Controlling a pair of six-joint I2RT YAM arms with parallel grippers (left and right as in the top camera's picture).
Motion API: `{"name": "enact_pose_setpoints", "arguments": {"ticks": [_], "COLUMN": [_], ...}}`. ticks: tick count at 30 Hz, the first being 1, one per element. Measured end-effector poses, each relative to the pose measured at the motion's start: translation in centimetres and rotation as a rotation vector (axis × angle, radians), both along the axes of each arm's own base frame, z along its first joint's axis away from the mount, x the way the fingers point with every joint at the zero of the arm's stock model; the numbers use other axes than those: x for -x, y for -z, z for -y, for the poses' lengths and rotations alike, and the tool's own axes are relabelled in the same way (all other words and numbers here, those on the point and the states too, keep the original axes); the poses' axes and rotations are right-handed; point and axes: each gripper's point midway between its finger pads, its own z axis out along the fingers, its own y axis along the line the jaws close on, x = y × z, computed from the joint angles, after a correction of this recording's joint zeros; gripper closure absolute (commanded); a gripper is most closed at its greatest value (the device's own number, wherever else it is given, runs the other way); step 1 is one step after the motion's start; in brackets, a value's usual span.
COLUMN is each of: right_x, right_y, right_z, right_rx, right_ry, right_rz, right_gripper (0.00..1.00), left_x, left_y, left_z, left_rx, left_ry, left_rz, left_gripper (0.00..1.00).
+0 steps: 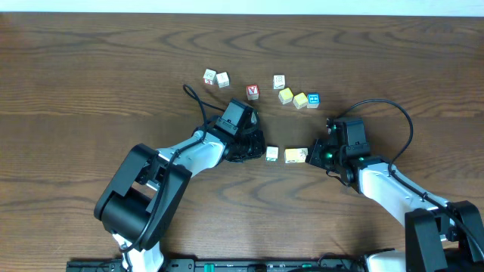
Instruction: Lift 3 blocks
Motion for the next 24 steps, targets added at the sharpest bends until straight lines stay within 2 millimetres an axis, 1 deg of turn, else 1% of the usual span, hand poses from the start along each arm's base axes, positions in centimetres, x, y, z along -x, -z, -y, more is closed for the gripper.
{"name": "enact_pose_setpoints", "arguments": {"ticks": [11, 24], "right_x": [0.00, 0.00], "right_y": [0.00, 0.00], "right_z": [0.00, 0.00], "right_rx": [0.000, 0.000], "right_ry": [0.000, 0.000], "right_rz": [0.000, 0.000], "right_gripper": [0.99, 0.99], "left_x": [0.42, 0.68], "left_y": [-0.19, -0.09], "left_z": [0.35, 0.27], "left_rx": [0.023, 0.022], "left_ry": [0.016, 0.012], "left_rz": [-0.018, -0.035], "left_gripper": [0.92, 0.93]}}
